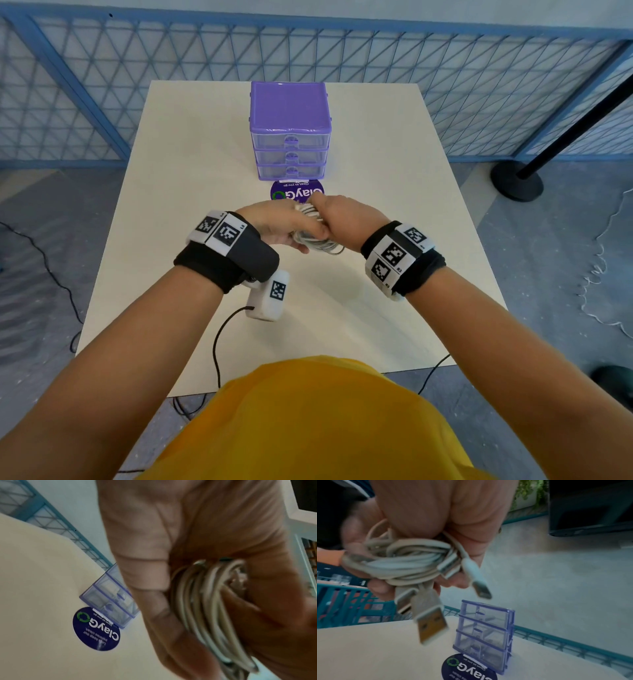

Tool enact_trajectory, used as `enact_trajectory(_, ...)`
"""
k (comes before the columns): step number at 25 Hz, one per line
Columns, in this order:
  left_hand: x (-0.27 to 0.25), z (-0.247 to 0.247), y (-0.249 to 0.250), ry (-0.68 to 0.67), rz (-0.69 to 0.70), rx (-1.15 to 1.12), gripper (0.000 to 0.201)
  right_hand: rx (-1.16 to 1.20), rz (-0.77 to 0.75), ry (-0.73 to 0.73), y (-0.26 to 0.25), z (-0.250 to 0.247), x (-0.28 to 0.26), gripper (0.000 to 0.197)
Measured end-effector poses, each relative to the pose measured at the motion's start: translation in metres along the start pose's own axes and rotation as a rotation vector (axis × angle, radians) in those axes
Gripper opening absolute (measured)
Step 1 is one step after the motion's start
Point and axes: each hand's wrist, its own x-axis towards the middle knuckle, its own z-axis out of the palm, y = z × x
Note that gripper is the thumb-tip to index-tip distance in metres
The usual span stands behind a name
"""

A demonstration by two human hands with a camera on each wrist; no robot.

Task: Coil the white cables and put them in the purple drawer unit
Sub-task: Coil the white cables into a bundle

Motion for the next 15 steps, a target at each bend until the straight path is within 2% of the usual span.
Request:
enact_trajectory(3,-0.003,-0.006,0.0,-0.162,-0.063,0.079,0.03,-0.034,-0.06,-0.069,-0.01,0.003,-0.005,0.03)
enact_trajectory(5,-0.004,-0.006,-0.003,-0.271,-0.073,0.034,0.04,-0.027,-0.085,-0.096,-0.014,0.005,-0.006,0.03)
enact_trajectory(6,-0.005,-0.005,-0.005,-0.283,-0.082,0.007,0.041,-0.018,-0.091,-0.105,-0.015,0.005,-0.006,0.028)
enact_trajectory(9,-0.007,-0.001,-0.013,-0.242,-0.096,-0.022,0.042,0.02,-0.1,-0.119,-0.016,0.009,-0.004,0.018)
enact_trajectory(15,-0.008,0.0,-0.018,-0.11,-0.07,-0.079,0.039,0.184,-0.082,-0.043,-0.007,0.013,0.003,0.023)
